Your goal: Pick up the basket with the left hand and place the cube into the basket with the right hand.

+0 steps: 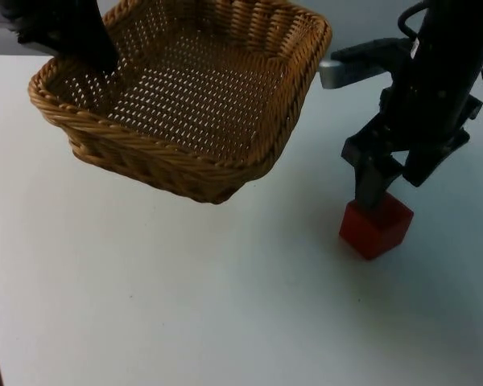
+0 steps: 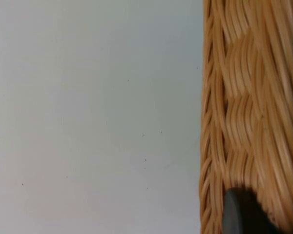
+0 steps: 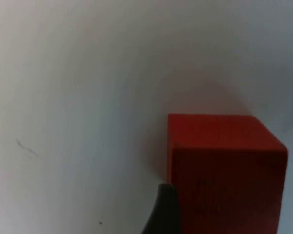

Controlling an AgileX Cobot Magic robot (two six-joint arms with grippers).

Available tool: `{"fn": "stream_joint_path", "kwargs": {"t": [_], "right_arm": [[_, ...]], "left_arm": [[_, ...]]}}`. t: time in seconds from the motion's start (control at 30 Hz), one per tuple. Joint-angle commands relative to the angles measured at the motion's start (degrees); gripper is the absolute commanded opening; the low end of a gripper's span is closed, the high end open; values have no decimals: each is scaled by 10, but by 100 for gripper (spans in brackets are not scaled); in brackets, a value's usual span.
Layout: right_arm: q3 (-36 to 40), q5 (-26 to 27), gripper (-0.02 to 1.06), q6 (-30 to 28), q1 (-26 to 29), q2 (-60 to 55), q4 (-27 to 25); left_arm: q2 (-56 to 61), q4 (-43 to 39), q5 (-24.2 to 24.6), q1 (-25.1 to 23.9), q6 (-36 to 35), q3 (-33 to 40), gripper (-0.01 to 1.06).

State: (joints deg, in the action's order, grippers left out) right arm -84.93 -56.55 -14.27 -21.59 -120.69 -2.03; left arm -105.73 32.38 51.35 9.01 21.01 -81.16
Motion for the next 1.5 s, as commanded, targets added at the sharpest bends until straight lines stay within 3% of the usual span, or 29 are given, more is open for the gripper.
{"fn": "stream_joint_path", "kwargs": {"t": [0.0, 0.4, 0.47, 0.5, 0.6, 0.77, 0.9, 1.0, 1.1, 1.13, 1.2, 1.27, 1.47], "right_arm": [[-7, 7, 71, -14, -2, -13, -14], [-7, 9, 67, 3, -2, -47, -37], [-7, 8, 49, 29, -2, -49, -13], [-7, 8, 49, 29, -2, -49, -13], [-7, -6, 0, 35, -1, -43, 26], [-7, -16, 0, 67, 30, 12, 81], [-13, 3, 0, 83, 73, 77, 73], [-36, 10, 0, 60, 91, 117, 38], [-94, -1, 0, -108, 87, 164, -145], [-94, -1, 0, -108, 87, 164, -145], [-122, -6, 0, -197, 71, 169, -304], [-142, -3, 0, -256, 49, 165, -395], [-188, 13, 0, -261, -11, 105, -401]], "left_arm": [[8, 18, -7, 1, -2, -1, 0], [8, 18, -7, 1, -2, -1, 0], [8, 18, -7, 1, -2, -1, 0], [8, 18, -7, 1, -2, -1, 0], [8, 18, -7, 1, -2, -1, 0], [8, 18, -7, 1, -2, -1, 0], [8, 18, -7, 1, -2, -1, 0], [8, 18, -7, 1, -2, -1, 0], [8, 18, -7, 1, -2, -1, 0], [8, 18, -7, 1, -2, -1, 0], [8, 18, -7, 1, -2, -1, 0], [8, 18, -7, 1, -2, -1, 0], [8, 18, -7, 1, -2, -1, 0]]}}
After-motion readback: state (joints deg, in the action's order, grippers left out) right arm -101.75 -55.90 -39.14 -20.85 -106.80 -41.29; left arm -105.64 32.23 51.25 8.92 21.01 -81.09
